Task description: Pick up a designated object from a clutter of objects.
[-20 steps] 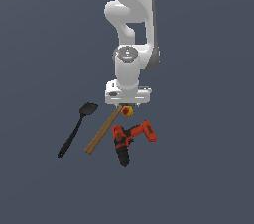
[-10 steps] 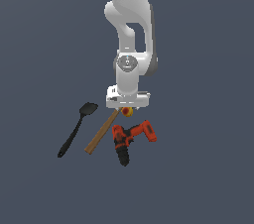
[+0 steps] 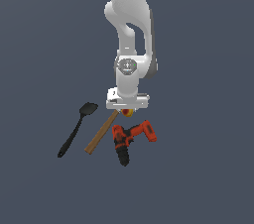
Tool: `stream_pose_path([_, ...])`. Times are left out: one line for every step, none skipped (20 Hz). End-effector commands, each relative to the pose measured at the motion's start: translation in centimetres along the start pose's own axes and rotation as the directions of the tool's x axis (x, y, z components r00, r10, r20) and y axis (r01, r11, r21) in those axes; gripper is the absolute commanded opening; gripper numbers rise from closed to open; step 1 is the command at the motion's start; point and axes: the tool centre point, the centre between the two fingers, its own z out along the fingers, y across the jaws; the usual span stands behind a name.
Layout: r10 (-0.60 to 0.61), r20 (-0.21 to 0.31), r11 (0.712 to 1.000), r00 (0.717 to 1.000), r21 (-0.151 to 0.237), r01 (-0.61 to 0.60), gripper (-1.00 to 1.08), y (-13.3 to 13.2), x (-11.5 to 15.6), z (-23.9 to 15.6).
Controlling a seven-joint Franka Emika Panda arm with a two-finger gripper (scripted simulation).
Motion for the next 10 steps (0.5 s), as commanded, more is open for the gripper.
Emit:
stream_pose_path([0.000, 0.001, 1.000, 1.000, 0.000, 0.000, -1.00, 0.00, 0.00, 0.09])
stream_pose_path([0.000, 0.001, 1.000, 1.000, 0.000, 0.000, -1.00, 0.00, 0.00, 0.09])
stream_pose_path([0.000, 0.001, 1.000, 1.000, 0.000, 0.000, -1.00, 0.00, 0.00, 0.09])
stream_pose_path([0.000, 0.001, 1.000, 1.000, 0.000, 0.000, -1.00, 0.00, 0.00, 0.09])
stream_pose_path([0.000, 0.001, 1.000, 1.000, 0.000, 0.000, -1.00, 0.00, 0.00, 0.09])
stream_pose_path([0.000, 0.001, 1.000, 1.000, 0.000, 0.000, -1.00, 0.00, 0.00, 0.09])
stream_pose_path([0.000, 0.000, 1.000, 1.000, 0.000, 0.000, -1.00, 0.00, 0.00, 0.00])
stream_pose_path([0.000, 0.000, 1.000, 1.000, 0.000, 0.000, -1.00, -0.01, 0.00, -0.02])
stream_pose_path([0.000, 0.000, 1.000, 1.000, 0.000, 0.000, -1.00, -0.04, -0.01, -0.09])
stream_pose_path([0.000, 0.000, 1.000, 1.000, 0.000, 0.000, -1.00, -0.10, -0.01, -0.20])
